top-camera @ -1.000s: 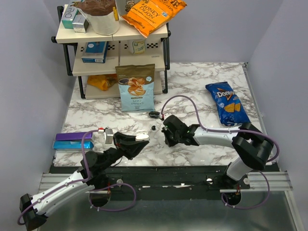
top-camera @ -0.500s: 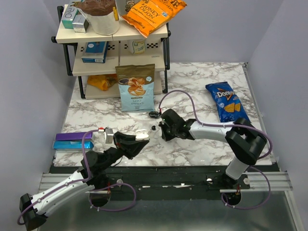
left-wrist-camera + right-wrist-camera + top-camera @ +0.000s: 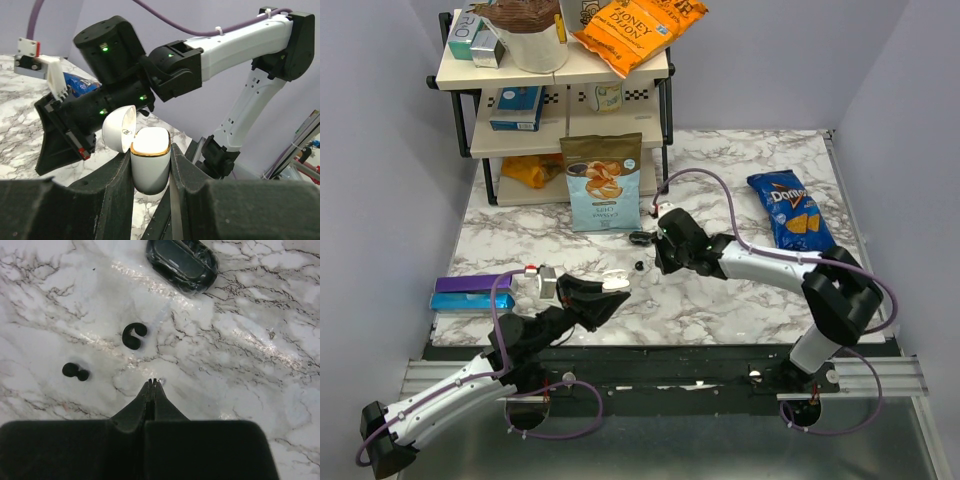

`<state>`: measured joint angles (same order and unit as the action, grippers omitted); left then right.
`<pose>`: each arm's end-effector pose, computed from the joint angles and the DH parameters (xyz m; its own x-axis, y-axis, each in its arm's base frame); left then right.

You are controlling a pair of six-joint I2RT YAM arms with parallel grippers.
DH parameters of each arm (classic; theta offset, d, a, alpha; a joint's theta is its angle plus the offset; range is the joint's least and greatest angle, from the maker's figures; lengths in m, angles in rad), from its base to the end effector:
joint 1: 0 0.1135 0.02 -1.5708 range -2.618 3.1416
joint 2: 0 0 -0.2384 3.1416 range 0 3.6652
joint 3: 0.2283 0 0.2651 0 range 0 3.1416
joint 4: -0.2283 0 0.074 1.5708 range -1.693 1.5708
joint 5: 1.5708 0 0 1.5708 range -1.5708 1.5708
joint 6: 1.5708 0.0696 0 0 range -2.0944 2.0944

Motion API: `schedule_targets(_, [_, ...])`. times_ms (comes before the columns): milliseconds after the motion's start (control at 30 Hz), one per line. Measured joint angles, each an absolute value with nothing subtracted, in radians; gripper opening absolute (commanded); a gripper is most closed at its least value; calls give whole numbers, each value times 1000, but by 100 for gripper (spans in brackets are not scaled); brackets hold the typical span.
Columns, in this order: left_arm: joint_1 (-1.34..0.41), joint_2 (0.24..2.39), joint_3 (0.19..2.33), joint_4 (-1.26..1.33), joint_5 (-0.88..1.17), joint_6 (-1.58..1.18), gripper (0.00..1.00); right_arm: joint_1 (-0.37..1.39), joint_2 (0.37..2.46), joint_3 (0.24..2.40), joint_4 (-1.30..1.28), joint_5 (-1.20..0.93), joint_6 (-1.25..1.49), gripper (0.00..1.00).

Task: Insert the wireless bluetooth earbuds into the charging case
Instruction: Move the earbud to the center of the board.

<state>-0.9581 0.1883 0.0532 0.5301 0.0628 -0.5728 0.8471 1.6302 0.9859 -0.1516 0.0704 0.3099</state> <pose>0.1012 -0.1516 0.2380 -0.2746 -0.5499 -0.7888 0.8341 0.2719 -0.4799 0.2533 0.2793 0.1419 -0.6686 -0.2972 -0.6816 -0.5366 0.8275 0.1655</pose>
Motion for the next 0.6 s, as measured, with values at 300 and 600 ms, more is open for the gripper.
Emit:
schedule_targets(300, [-962, 172, 53, 496, 59, -573, 0, 830, 1743, 1017, -166, 68, 283, 1])
schedule_targets(600, [-964, 171, 53, 495, 59, -573, 0, 830, 1752, 1022, -164, 40, 269, 1])
